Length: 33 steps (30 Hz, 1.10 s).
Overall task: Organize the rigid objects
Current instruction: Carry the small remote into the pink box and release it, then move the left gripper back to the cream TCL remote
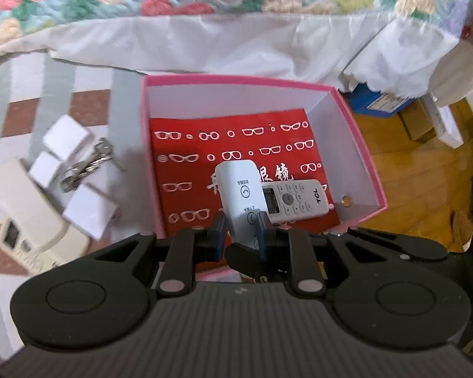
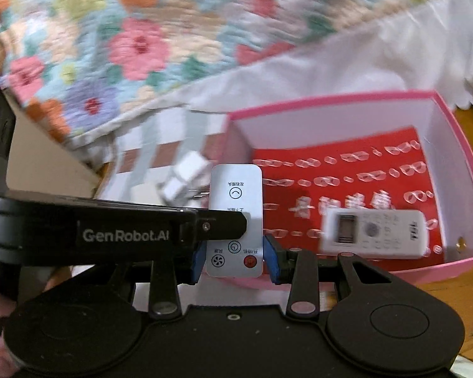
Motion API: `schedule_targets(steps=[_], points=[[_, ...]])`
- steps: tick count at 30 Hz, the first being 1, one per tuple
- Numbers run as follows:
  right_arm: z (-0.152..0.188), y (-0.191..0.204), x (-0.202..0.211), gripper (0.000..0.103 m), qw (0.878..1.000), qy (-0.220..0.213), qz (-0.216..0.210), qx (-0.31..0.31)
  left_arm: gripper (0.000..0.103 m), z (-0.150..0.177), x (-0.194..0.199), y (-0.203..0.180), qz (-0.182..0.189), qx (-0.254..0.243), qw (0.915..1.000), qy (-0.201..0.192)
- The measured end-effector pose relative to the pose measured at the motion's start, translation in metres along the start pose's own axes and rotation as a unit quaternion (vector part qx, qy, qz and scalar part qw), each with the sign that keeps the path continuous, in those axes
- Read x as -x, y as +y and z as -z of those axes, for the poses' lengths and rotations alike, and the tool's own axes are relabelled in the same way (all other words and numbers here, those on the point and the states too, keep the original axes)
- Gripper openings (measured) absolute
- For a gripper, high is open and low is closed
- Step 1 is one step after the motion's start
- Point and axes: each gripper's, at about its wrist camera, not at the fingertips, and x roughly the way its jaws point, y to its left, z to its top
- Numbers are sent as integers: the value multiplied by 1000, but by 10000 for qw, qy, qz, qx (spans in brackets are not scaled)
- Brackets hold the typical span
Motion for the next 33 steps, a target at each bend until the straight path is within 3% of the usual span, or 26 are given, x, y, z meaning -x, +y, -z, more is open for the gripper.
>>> schedule_targets(steps=[7, 10, 16, 23, 26, 29, 33], points=[[-3, -35, -33, 44, 9973, 216, -72, -702, 20, -13, -50, -1, -217, 149, 9991, 335], [-2, -32, -39, 44, 9975, 116, 207, -665, 22, -12, -63, 0, -270, 135, 9991, 283], [-1, -22, -41, 45, 9966, 159, 719, -365, 41, -9, -56, -5, -585, -300, 9977, 151], [1, -11, 4, 46, 9997, -51, 185, -161, 43, -14, -3, 13, -495, -456, 9976, 134], [3, 10, 16, 53, 9990, -117, -252, 341, 43, -12, 19, 24, -502, -434, 9976, 178], [9, 32, 19, 53, 9957, -120, -415, 816, 43, -7, 35, 36, -497, -434, 9973, 331], [16, 67, 27, 54, 9873, -155, -814, 1357, 43, 1, 65, 61, -574, -408, 9973, 200]])
